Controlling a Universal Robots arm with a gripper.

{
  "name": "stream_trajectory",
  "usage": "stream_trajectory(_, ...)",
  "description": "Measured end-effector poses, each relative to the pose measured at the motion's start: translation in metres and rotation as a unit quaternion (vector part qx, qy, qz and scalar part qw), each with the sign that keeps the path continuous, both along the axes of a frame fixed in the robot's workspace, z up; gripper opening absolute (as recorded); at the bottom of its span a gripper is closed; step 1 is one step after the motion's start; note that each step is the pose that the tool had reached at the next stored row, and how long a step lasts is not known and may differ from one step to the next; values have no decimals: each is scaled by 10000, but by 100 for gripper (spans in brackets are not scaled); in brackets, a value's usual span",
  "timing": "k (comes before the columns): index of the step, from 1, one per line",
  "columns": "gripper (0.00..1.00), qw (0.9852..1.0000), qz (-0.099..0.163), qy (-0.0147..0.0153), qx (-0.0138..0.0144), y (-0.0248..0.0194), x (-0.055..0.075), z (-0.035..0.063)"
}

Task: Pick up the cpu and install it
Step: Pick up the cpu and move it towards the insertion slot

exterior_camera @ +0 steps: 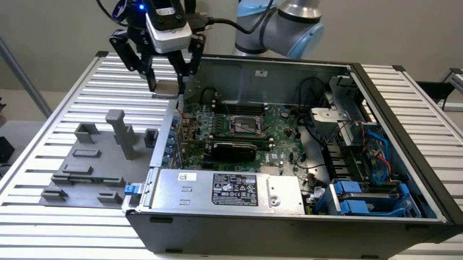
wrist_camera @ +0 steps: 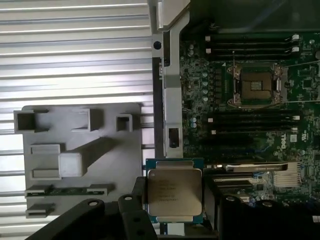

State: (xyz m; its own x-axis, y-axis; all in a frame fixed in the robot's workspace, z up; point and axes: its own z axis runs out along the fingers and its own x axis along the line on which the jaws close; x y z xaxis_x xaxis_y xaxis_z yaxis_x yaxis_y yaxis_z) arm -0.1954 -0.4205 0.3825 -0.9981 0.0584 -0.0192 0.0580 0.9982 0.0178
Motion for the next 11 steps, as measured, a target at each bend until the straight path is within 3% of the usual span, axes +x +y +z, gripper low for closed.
stream_trajectory(11, 55, 10000, 0, 0, 19, 35, 499, -1)
